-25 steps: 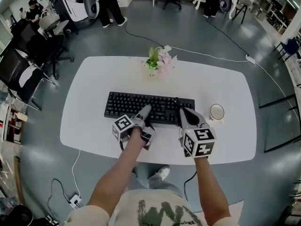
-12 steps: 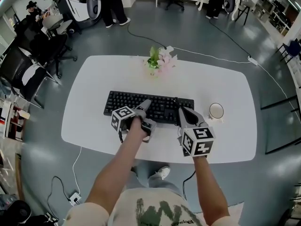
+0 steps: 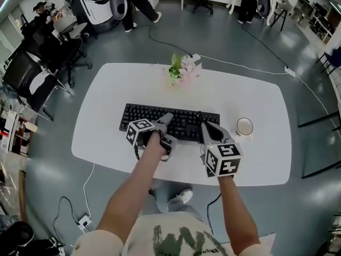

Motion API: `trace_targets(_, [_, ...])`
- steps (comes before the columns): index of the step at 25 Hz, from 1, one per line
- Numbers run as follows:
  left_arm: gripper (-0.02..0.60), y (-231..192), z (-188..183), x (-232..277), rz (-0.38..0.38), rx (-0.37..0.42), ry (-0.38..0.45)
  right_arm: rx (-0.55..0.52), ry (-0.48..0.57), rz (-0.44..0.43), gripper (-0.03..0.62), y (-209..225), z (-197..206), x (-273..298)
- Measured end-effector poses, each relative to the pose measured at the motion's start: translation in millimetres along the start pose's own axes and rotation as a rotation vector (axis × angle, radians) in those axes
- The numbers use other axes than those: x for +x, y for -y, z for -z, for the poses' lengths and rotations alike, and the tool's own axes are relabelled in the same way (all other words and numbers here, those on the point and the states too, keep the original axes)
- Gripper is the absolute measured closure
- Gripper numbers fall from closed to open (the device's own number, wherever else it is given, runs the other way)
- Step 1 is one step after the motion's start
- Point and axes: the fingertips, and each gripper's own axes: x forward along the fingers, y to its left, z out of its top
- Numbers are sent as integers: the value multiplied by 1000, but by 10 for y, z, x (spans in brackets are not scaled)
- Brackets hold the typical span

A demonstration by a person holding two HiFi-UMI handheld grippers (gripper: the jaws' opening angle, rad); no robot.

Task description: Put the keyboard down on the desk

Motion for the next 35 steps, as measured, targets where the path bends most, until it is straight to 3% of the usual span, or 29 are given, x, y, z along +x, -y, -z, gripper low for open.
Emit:
trace_targets(6, [104,-97,28,-74,-7,-1,-18,-3,-1,0,595,-51,-4,8])
trace_targets(11, [97,-48,18,-183,-5,50,-36,-8,7,16,595,-104,-69,-37])
trace_targets(16, [100,68,-34,-311,4,248,-62,-6,25,41,595,-147,-186,-60])
trace_targets(21, [151,256,-158,-480,44,378,-73,-13,33,57,595,-258,-292,-82])
trace_targets(24, [208,477,-309,-601,76,517,-41,-21,46,68,595,-297,-365,-88])
trace_targets(31, [330,1100,-527,-929,140,979,39,-53,70,101,595,-318,-575,-113])
trace_targets(35, [362,1355,-550,-1046,176,1191,47,-53,85,114,595,-302,-680,-120])
